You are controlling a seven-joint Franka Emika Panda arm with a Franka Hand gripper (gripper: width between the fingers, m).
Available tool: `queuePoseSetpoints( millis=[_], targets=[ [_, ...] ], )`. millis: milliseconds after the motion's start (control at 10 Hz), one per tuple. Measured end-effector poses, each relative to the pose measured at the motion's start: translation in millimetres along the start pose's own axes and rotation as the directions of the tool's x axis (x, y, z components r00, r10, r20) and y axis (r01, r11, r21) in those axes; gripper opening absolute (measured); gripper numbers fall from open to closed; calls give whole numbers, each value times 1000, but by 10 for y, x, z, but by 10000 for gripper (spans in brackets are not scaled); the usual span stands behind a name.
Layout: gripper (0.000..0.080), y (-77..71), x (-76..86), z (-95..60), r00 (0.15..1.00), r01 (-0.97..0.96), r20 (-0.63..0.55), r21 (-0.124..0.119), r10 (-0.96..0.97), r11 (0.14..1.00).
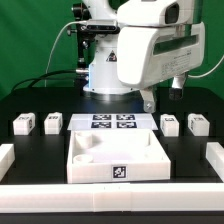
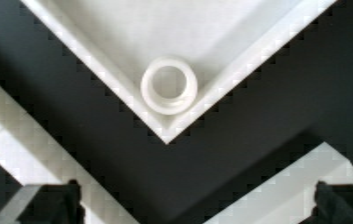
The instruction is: Assemble one leg
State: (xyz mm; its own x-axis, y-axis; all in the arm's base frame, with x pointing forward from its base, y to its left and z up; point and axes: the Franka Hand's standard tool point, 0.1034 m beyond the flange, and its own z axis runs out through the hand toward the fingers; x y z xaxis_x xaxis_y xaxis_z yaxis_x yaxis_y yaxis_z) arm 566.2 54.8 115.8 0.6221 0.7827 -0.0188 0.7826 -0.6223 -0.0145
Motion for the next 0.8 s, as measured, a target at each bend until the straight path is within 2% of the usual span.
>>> queuePoseSetpoints(
  millis=[800],
  targets=[
    [650, 0, 0, 0, 1000, 0, 0, 0, 0, 1000]
  ],
)
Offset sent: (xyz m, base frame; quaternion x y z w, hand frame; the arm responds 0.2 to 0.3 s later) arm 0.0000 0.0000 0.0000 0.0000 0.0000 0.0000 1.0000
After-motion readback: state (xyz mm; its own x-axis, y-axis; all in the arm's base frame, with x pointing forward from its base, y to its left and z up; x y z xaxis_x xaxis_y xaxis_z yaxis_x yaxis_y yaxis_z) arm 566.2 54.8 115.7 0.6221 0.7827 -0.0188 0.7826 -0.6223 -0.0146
